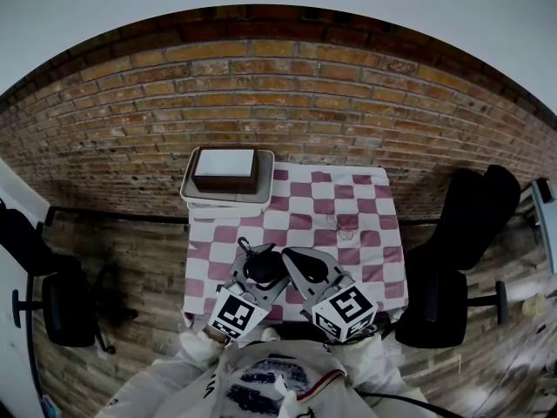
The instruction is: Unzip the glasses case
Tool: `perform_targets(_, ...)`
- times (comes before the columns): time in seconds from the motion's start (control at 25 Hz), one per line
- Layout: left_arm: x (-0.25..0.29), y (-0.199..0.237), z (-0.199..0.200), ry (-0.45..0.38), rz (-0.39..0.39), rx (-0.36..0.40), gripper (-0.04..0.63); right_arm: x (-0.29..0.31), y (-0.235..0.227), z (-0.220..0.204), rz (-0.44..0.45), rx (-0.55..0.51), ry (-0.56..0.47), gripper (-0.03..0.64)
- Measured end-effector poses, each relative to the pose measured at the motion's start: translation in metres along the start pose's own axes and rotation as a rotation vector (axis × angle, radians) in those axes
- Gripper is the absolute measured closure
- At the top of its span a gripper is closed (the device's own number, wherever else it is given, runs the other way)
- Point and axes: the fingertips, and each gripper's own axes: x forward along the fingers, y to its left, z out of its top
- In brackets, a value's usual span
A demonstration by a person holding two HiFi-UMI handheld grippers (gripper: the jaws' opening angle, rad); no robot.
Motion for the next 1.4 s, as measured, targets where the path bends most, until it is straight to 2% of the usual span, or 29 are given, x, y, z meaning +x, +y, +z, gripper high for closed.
perform_targets(0.56, 0.001, -0.007, 0.004, -0.024, -0.017, -0.022, 0.341, -0.004, 0.008, 0.001, 0.047, -0.021, 0.001, 0.607)
perform_targets(0.8, 0.001, -0.010, 0.005, -0.030, -0.037, -0.050, 0.341, -0.009, 0.002, 0.001, 0.011, 0.012, -0.025, 0.606)
perform_targets(1.16, 0.001, 0.003, 0.012, -0.075, -0.083, -0.288, 0.341, -0.033, -0.025, 0.006, -0.046, 0.028, -0.056, 0.606)
perform_targets(1.4, 0.004, 0.013, 0.016, -0.111, -0.106, -0.438, 0.341, -0.048, -0.029, 0.000, -0.060, -0.039, -0.036, 0.605)
